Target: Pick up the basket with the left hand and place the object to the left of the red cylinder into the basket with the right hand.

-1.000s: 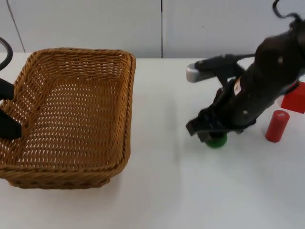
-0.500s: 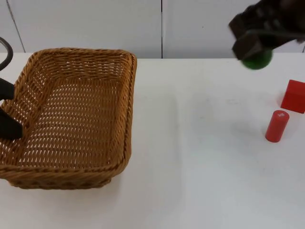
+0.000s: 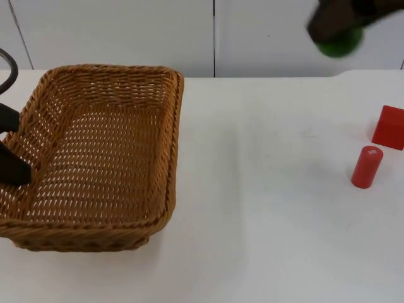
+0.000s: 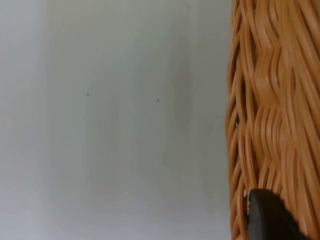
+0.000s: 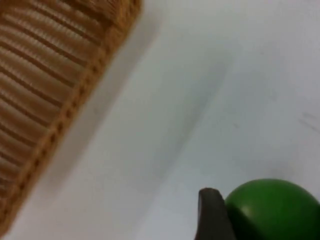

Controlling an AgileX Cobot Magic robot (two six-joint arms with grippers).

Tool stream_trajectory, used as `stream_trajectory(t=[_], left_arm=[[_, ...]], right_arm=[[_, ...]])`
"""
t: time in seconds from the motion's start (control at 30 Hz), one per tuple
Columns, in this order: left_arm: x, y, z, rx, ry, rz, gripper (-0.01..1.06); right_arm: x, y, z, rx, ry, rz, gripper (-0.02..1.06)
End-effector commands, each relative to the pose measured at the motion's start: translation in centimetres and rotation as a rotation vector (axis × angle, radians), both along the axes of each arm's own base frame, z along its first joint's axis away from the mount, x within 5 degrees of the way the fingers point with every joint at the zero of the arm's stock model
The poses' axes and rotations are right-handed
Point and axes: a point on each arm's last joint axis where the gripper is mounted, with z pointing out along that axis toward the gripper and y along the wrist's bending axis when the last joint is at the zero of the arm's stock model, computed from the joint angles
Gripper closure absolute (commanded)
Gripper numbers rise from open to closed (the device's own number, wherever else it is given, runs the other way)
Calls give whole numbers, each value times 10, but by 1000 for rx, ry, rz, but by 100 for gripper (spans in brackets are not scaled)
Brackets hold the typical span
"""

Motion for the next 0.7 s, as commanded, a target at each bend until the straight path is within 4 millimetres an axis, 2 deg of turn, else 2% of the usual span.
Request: stream_trajectory(t=[0.0,0.07,0.1,0.13,0.2,0.23,0.37,0.4,0.47,0.53,0.57,0.67], left_arm=[[-1,-1,5,-32,-14,21,105],[0,-1,5,-34,-14,23,105],[0,-1,5,-34,-14,23,105],[0,-1,5,-34,-14,23,105],[-1,-1,5,-35,-13,22,105],[-1,-1,5,-35,-13,22,105],[-1,-1,5,-35,-13,22,105],[-1,-1,5,-35,-13,22,105],[-1,-1,5,-35,-13,22,105],[-1,-1,5,-35,-13,22,105],[-1,-1,5,-35,-13,22,105],[-1,-1,5,-35,-13,22,105]], right_arm=[[-1,17,5,10,-4,49,105],[2,43,8,12,-10,104,105],[2,43,8,12,-10,104,105],[4,65,4,2,-8,147,105],[7,92,3,13,-11,192,105],[7,92,3,13,-11,192,105],[13,139,-14,6,-1,261,105],[13,139,-14,6,-1,261,105],[16,161,-33,-7,14,287,105],[21,172,-52,-11,18,295,105],[21,172,-52,-11,18,295,105],[28,181,-79,-26,26,298,104]])
